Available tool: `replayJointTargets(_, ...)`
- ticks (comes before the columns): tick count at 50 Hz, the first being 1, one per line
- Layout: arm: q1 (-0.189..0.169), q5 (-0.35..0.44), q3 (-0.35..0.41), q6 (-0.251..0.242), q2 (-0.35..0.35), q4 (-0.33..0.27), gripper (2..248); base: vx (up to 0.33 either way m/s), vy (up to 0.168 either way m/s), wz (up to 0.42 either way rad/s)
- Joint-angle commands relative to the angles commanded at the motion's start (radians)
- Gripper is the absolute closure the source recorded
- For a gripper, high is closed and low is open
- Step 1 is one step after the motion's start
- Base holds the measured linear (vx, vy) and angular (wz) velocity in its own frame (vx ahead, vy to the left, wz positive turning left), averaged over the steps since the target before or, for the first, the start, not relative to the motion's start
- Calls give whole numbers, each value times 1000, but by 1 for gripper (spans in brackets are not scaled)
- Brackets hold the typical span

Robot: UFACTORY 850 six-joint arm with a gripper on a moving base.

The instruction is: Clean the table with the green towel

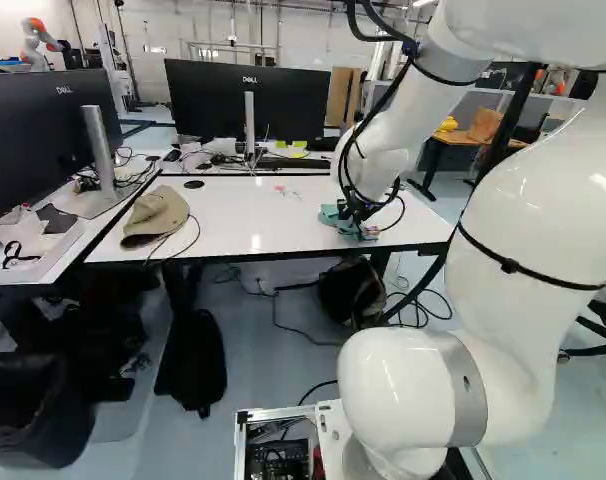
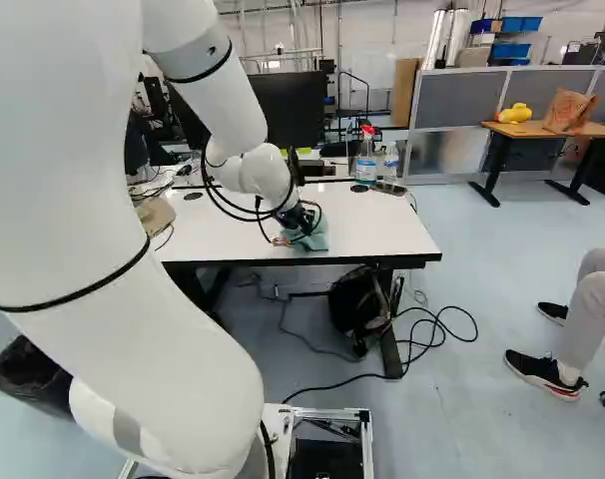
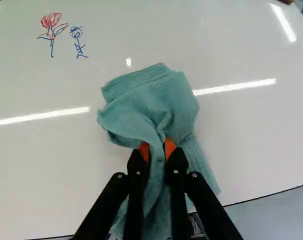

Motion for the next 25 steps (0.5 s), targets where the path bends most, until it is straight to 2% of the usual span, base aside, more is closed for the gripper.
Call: replayJointTargets(25,-93,0,-27,0,-26,0,195,0,0,0)
